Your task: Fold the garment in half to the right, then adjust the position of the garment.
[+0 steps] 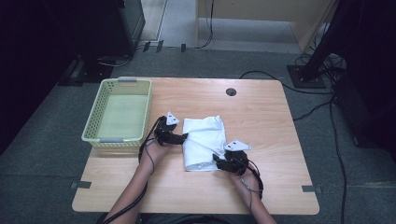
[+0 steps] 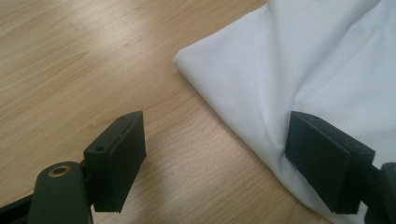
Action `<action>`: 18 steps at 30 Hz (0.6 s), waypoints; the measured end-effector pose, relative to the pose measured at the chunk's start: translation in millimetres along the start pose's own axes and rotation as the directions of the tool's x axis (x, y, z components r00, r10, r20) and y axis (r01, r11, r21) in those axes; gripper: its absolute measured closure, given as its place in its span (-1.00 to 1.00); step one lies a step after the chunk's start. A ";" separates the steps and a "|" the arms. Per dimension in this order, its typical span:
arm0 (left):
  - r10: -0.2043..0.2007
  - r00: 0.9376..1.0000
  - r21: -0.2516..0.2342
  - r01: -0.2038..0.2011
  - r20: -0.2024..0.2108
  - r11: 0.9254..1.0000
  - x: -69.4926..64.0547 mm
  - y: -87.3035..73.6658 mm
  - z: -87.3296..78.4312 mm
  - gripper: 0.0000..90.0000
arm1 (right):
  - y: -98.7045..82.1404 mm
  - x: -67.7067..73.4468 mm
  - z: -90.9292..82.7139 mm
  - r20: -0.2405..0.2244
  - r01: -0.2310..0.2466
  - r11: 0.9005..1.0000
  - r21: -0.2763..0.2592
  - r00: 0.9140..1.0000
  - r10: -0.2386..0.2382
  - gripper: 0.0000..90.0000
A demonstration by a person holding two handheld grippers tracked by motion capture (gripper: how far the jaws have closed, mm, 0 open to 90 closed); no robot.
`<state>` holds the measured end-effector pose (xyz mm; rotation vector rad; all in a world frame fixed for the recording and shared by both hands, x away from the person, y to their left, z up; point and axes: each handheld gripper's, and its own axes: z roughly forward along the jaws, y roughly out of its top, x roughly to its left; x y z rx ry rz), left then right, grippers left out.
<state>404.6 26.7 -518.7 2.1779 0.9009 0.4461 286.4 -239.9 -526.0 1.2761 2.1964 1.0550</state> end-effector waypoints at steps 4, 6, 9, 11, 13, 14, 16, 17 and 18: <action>-0.006 1.000 -0.002 0.006 -0.015 1.000 1.6 -0.3 -0.4 -0.53 | 2.9 -0.9 3.3 -0.006 0.003 1.000 0.001 1.000 -0.003 -0.14; -0.004 1.000 -0.002 0.003 -0.024 1.000 1.6 0.0 -0.6 -0.53 | 3.9 -1.2 4.4 -0.009 0.006 1.000 0.000 1.000 -0.006 -0.14; -0.010 1.000 -0.007 0.010 -0.027 1.000 1.3 0.6 -0.6 -0.53 | 4.9 -1.6 5.4 -0.012 0.008 1.000 0.002 1.000 -0.008 -0.14; -0.016 1.000 -0.009 0.016 -0.024 1.000 1.2 1.2 -0.9 -0.53 | 5.7 -1.9 6.0 -0.014 0.011 1.000 0.004 1.000 -0.011 -0.14; -0.025 0.999 -0.018 0.024 -0.027 1.000 1.3 2.3 -1.1 -0.53 | 6.7 -2.3 7.0 -0.018 0.013 1.000 0.005 1.000 -0.013 -0.14; -0.027 0.999 -0.022 0.027 -0.026 0.999 1.9 3.1 -1.7 -0.53 | 7.3 -2.5 7.5 -0.019 0.016 1.000 0.005 1.000 -0.016 -0.14; -0.040 0.999 -0.033 0.040 -0.023 0.999 2.8 4.7 -2.7 -0.53 | 8.4 -2.5 8.6 -0.021 0.014 1.000 0.007 1.000 -0.014 -0.14; -0.045 0.999 -0.038 0.044 -0.022 0.998 3.1 5.5 -3.2 -0.53 | 9.0 -3.1 9.5 -0.023 0.022 1.000 0.004 1.000 -0.022 -0.14; -0.045 0.999 -0.041 0.045 -0.020 0.998 3.6 6.1 -3.7 -0.53 | 9.5 -3.1 10.0 -0.026 0.020 1.000 0.006 0.999 -0.020 -0.14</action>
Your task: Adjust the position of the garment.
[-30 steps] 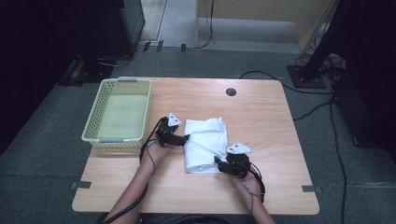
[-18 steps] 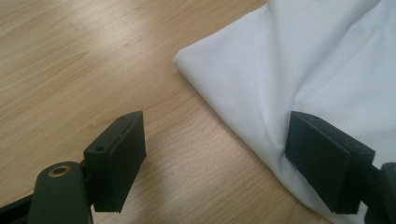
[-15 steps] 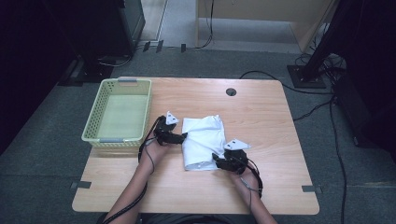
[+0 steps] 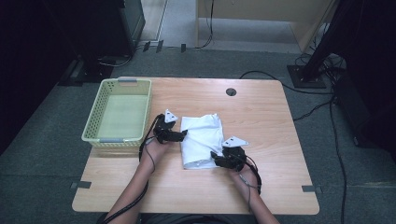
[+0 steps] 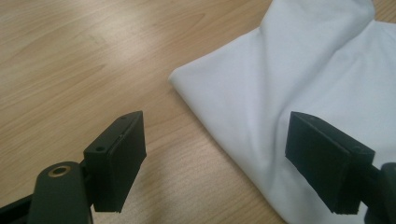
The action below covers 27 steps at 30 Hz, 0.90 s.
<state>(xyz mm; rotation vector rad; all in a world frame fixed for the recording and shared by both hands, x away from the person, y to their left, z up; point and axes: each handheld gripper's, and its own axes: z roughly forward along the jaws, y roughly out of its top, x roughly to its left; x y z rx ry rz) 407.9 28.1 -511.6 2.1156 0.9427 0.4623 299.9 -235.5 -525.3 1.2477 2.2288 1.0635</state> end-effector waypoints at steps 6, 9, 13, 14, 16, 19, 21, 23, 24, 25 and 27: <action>-0.012 1.000 -0.004 0.012 -0.006 1.000 3.1 1.4 -0.8 -0.53 | 2.8 -0.7 3.0 -0.006 0.004 1.000 0.002 1.000 -0.004 -0.14; -0.012 1.000 -0.007 0.012 -0.004 1.000 3.8 2.3 -0.3 -0.53 | 3.8 -1.0 4.1 -0.007 0.006 1.000 0.002 1.000 -0.006 -0.14; -0.018 1.000 -0.010 0.018 -0.002 1.000 5.2 3.9 0.8 -0.53 | 5.6 -1.3 6.1 -0.010 0.007 1.000 0.003 1.000 -0.007 -0.14; -0.021 1.000 -0.012 0.021 -0.006 1.000 5.7 4.3 1.2 -0.53 | 6.0 -1.4 6.5 -0.011 0.008 1.000 0.003 1.000 -0.008 -0.14; -0.029 1.000 -0.012 0.029 -0.009 1.000 7.8 5.4 1.8 -0.53 | 6.8 -1.6 7.6 -0.011 0.010 1.000 0.001 1.000 -0.010 -0.14; -0.043 0.999 -0.018 0.043 0.000 0.999 9.5 7.1 3.1 -0.53 | 8.0 -1.5 8.8 -0.012 0.010 1.000 0.003 1.000 -0.010 -0.14; -0.044 0.999 -0.019 0.044 0.005 0.999 10.3 8.3 3.7 -0.53 | 8.9 -1.3 9.8 -0.015 0.010 1.000 0.004 1.000 -0.010 -0.14; -0.047 0.999 -0.023 0.047 0.005 0.999 11.5 9.9 4.1 -0.53 | 9.7 -1.4 11.1 -0.015 0.013 1.000 0.000 1.000 -0.013 -0.14; -0.049 0.999 -0.023 0.049 0.004 0.999 11.8 10.6 4.2 -0.53 | 9.9 -1.2 11.5 -0.015 0.011 1.000 -0.001 1.000 -0.011 -0.14; -0.047 0.999 -0.024 0.048 0.006 0.999 12.2 11.2 4.4 -0.53 | 10.0 -1.2 12.0 -0.015 0.012 1.000 -0.003 1.000 -0.012 -0.14; -0.048 0.999 -0.025 0.049 0.004 0.999 13.0 11.9 5.3 -0.53 | 10.8 -1.1 13.0 -0.016 0.014 1.000 -0.005 1.000 -0.014 -0.14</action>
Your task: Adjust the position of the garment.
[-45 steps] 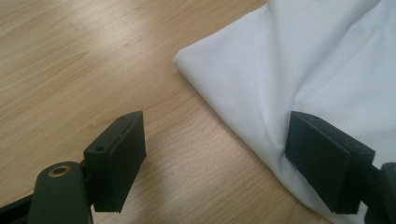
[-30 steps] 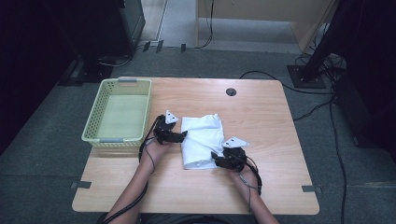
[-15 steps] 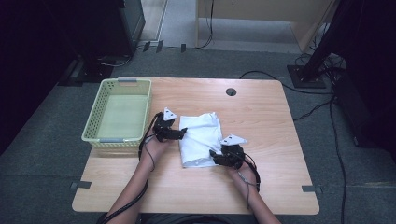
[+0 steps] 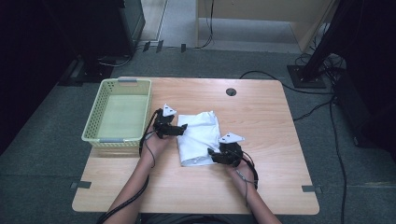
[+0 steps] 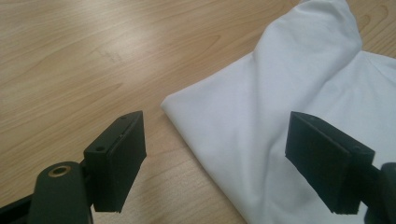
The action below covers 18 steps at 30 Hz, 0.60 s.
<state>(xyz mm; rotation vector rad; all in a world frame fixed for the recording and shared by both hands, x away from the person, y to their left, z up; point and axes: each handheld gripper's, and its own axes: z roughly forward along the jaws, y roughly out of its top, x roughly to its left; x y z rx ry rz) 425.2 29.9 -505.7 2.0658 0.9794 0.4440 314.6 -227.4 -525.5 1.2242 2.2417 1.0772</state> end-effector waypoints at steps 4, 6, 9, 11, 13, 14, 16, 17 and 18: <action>-0.015 0.999 0.001 0.015 -0.033 1.000 4.1 2.3 3.2 -0.53 | 1.7 0.0 1.9 -0.004 0.004 1.000 0.002 1.000 -0.004 -0.14; -0.019 0.999 0.001 0.019 -0.031 1.000 4.9 3.1 3.8 -0.53 | 2.4 0.2 2.8 -0.006 0.003 1.000 0.001 1.000 -0.003 -0.14; -0.016 0.999 -0.001 0.016 -0.033 1.000 6.7 4.7 7.4 -0.53 | 3.4 0.3 3.8 -0.007 0.004 1.000 0.003 1.000 -0.004 -0.14; -0.021 0.999 0.000 0.021 -0.034 1.000 8.8 4.8 8.9 -0.53 | 3.7 0.1 4.3 -0.008 0.008 1.000 0.001 1.000 -0.008 -0.14; -0.026 0.999 -0.001 0.026 -0.039 1.000 9.9 4.4 11.6 -0.53 | 4.1 0.1 4.7 -0.009 0.007 1.000 0.002 1.000 -0.007 -0.14; -0.022 0.999 -0.004 0.022 -0.046 1.000 10.3 3.9 13.0 -0.53 | 4.2 0.2 4.9 -0.009 0.007 1.000 0.003 1.000 -0.007 -0.14; -0.030 0.998 -0.014 0.029 -0.062 0.999 11.3 3.3 15.4 -0.53 | 4.6 0.2 5.4 -0.010 0.007 1.000 0.002 1.000 -0.007 -0.14; -0.034 0.998 -0.016 0.033 -0.061 0.999 12.0 3.3 16.5 -0.53 | 4.8 0.3 5.7 -0.011 0.006 1.000 0.001 1.000 -0.006 -0.14; -0.036 0.998 -0.013 0.036 -0.060 0.999 12.5 3.4 17.5 -0.53 | 5.0 0.3 6.0 -0.011 0.006 1.000 0.001 1.000 -0.006 -0.14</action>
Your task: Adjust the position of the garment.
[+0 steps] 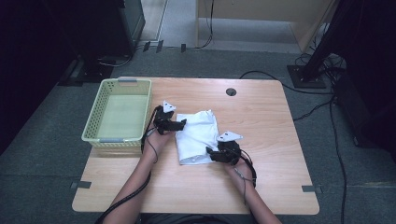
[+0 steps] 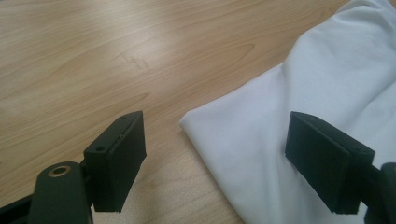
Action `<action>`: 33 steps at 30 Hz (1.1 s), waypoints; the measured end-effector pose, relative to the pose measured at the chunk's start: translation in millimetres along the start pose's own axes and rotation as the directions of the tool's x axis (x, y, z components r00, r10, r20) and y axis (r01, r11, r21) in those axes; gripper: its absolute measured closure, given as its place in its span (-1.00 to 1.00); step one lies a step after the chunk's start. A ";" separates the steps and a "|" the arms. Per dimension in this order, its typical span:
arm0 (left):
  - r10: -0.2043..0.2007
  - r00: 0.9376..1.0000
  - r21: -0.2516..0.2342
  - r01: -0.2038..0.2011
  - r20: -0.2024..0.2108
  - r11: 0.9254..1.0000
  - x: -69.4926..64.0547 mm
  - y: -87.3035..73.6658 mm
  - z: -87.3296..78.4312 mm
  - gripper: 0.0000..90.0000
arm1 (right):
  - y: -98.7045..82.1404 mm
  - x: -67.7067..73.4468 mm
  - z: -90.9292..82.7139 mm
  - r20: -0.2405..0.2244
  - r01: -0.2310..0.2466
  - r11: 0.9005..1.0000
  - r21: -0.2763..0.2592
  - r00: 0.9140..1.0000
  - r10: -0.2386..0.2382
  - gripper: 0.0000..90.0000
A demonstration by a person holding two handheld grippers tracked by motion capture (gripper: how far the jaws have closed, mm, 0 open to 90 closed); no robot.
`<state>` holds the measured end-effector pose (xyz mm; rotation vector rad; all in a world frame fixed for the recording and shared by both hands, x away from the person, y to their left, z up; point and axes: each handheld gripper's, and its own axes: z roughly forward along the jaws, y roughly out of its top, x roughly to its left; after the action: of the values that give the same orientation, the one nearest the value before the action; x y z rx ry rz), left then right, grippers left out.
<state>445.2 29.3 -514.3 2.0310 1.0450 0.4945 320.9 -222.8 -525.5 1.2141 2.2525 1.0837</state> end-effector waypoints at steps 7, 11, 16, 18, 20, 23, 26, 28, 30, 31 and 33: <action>-0.010 1.000 0.010 0.010 -0.004 1.000 3.9 2.5 5.6 -0.53 | 1.4 0.0 1.8 -0.002 0.001 1.000 -0.001 1.000 -0.001 -0.14; -0.007 1.000 0.018 0.007 -0.012 1.000 6.0 2.6 8.9 -0.53 | 2.3 -0.1 2.9 -0.004 0.005 1.000 -0.002 1.000 -0.005 -0.14; 0.006 1.000 0.032 -0.005 -0.017 0.999 6.8 1.3 11.7 -0.53 | 3.0 0.3 3.7 -0.004 0.003 1.000 -0.001 1.000 -0.003 -0.14; 0.000 1.000 0.036 0.001 -0.024 0.999 7.3 1.4 11.8 -0.53 | 3.2 0.4 4.1 -0.003 0.002 1.000 -0.002 1.000 -0.002 -0.14; 0.001 1.000 0.038 0.000 -0.031 0.999 7.5 1.5 12.1 -0.53 | 3.6 0.6 4.6 -0.003 0.002 1.000 -0.002 1.000 -0.002 -0.14; 0.011 0.999 0.047 -0.009 -0.036 0.999 7.8 1.7 13.0 -0.53 | 4.2 0.5 5.7 -0.004 0.006 1.000 -0.004 1.000 -0.006 -0.14; 0.005 1.000 0.055 -0.005 -0.001 0.998 10.0 1.3 12.9 -0.53 | 4.7 0.6 6.2 -0.005 0.007 1.000 -0.005 1.000 -0.007 -0.14; 0.001 1.000 0.058 -0.002 0.012 0.998 11.0 1.0 12.7 -0.53 | 4.9 0.6 6.5 -0.004 0.008 1.000 -0.005 1.000 -0.008 -0.14; -0.001 1.000 0.061 0.000 0.009 0.998 11.3 1.1 12.9 -0.53 | 5.0 0.7 6.6 -0.003 0.006 1.000 -0.005 1.000 -0.006 -0.14; 0.000 1.000 0.060 0.000 0.008 0.998 11.2 1.1 12.9 -0.53 | 5.0 0.7 6.6 -0.003 0.006 1.000 -0.005 1.000 -0.006 -0.14; -0.003 1.000 0.055 0.002 0.009 0.998 11.4 0.9 12.3 -0.48 | 5.0 0.7 6.6 -0.004 0.006 1.000 -0.006 1.000 -0.006 -0.14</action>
<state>460.2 32.4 -521.3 2.0778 1.0662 0.4597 327.3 -217.5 -525.9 1.2038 2.2528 1.0904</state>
